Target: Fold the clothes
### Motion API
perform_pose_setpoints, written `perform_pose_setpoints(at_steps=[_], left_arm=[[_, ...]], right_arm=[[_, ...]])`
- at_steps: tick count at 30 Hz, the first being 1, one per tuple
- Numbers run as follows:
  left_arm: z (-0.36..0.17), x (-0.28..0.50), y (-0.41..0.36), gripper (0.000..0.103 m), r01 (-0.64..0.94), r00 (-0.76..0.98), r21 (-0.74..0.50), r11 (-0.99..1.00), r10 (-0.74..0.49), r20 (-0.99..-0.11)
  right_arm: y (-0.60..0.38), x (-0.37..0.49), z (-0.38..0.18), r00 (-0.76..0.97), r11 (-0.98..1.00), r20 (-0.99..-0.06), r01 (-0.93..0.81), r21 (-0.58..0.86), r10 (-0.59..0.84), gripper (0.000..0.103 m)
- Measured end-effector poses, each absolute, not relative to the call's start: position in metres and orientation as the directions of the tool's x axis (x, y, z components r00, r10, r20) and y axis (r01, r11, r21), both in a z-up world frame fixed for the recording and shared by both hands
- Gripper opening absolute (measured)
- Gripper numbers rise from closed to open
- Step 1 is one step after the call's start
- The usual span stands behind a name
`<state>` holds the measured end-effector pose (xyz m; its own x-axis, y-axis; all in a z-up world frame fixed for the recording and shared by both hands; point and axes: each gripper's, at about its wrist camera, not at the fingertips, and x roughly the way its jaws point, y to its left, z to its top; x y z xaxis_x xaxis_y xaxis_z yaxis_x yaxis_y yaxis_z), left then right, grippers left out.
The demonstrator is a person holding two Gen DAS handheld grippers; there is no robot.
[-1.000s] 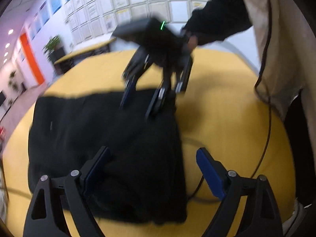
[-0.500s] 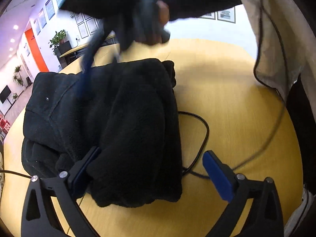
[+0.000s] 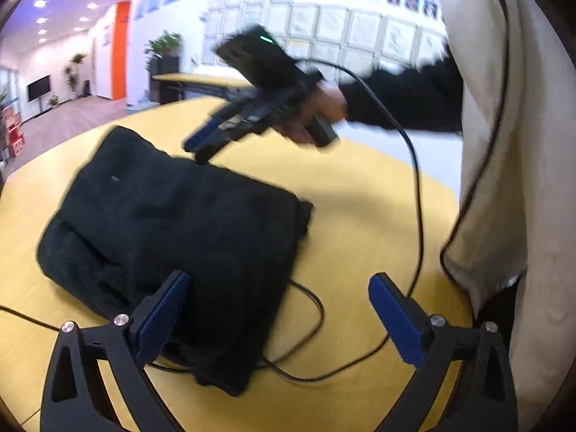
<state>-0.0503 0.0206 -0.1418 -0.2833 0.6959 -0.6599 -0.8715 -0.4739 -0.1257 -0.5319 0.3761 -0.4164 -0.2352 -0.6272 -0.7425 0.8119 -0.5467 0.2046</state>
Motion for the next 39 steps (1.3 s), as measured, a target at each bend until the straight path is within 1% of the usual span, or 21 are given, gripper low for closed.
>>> perform_pose_setpoints(at_steps=[3, 5, 9, 13, 16, 18, 20, 22, 25, 26, 29, 32, 33, 34, 38, 39], left_arm=[[-0.168, -0.061, 0.015, 0.101, -0.833, -0.266, -0.171, -0.526, 0.652, -0.71], [-0.173, -0.062, 0.01, 0.101, -0.815, -0.26, -0.197, -0.545, 0.648, -0.715], [-0.181, -0.065, 0.0, 0.101, -0.777, -0.251, -0.249, -0.579, 0.646, -0.721], [-0.175, -0.068, -0.007, 0.101, -0.693, -0.245, -0.302, -0.654, 0.608, -0.755], [-0.146, -0.066, -0.031, 0.101, -0.514, -0.234, -0.451, -0.729, 0.626, -0.744], [-0.131, -0.058, -0.057, 0.101, -0.338, -0.221, -0.547, -0.766, 0.629, -0.745], [-0.121, -0.039, -0.091, 0.101, -0.176, -0.22, -0.563, -0.807, 0.59, -0.777], [-0.111, -0.022, -0.117, 0.101, -0.074, -0.229, -0.549, -0.832, 0.55, -0.803], [-0.103, -0.012, -0.128, 0.101, -0.043, -0.234, -0.528, -0.848, 0.523, -0.82], [-0.105, -0.014, -0.128, 0.101, -0.032, -0.23, -0.54, -0.841, 0.532, -0.815], [-0.117, -0.027, -0.117, 0.101, -0.016, -0.223, -0.597, -0.802, 0.585, -0.78], [-0.136, -0.057, -0.088, 0.101, -0.056, -0.228, -0.629, -0.775, 0.624, -0.748], [-0.146, -0.068, -0.082, 0.101, -0.044, -0.23, -0.642, -0.765, 0.633, -0.739], [-0.155, -0.079, -0.075, 0.101, -0.03, -0.232, -0.654, -0.755, 0.642, -0.731], [-0.211, -0.107, -0.067, 0.101, 0.109, -0.194, -0.653, -0.75, 0.628, -0.754], [-0.218, -0.109, -0.066, 0.102, 0.123, -0.197, -0.671, -0.732, 0.644, -0.739]], right_arm=[[0.383, -0.532, -0.426, -0.216, -0.551, -0.734, 0.797, 0.249, -0.644, 0.057], [0.384, -0.525, -0.43, -0.226, -0.569, -0.735, 0.782, 0.254, -0.639, 0.057], [0.411, -0.495, -0.415, -0.247, -0.618, -0.718, 0.723, 0.311, -0.651, 0.057], [0.457, -0.454, -0.385, -0.223, -0.651, -0.753, 0.681, 0.334, -0.619, 0.057], [0.491, -0.423, -0.363, -0.199, -0.675, -0.78, 0.65, 0.348, -0.593, 0.057], [0.515, -0.403, -0.348, -0.182, -0.691, -0.797, 0.629, 0.355, -0.575, 0.057], [0.538, -0.383, -0.333, -0.164, -0.707, -0.814, 0.608, 0.362, -0.558, 0.057], [0.562, -0.364, -0.321, -0.149, -0.733, -0.843, 0.587, 0.345, -0.517, 0.058], [0.594, -0.355, -0.315, -0.163, -0.784, -0.886, 0.552, 0.283, -0.435, 0.059], [0.605, -0.356, -0.314, -0.177, -0.797, -0.888, 0.538, 0.273, -0.424, 0.059], [0.626, -0.374, -0.318, -0.231, -0.825, -0.874, 0.495, 0.272, -0.427, 0.062], [0.618, -0.399, -0.326, -0.255, -0.801, -0.826, 0.497, 0.334, -0.502, 0.065], [0.606, -0.412, -0.334, -0.253, -0.779, -0.805, 0.513, 0.359, -0.537, 0.065], [0.594, -0.423, -0.343, -0.25, -0.759, -0.785, 0.528, 0.38, -0.567, 0.066], [0.557, -0.463, -0.376, -0.229, -0.695, -0.72, 0.555, 0.457, -0.656, 0.071], [0.548, -0.473, -0.387, -0.214, -0.682, -0.71, 0.555, 0.477, -0.671, 0.074]])
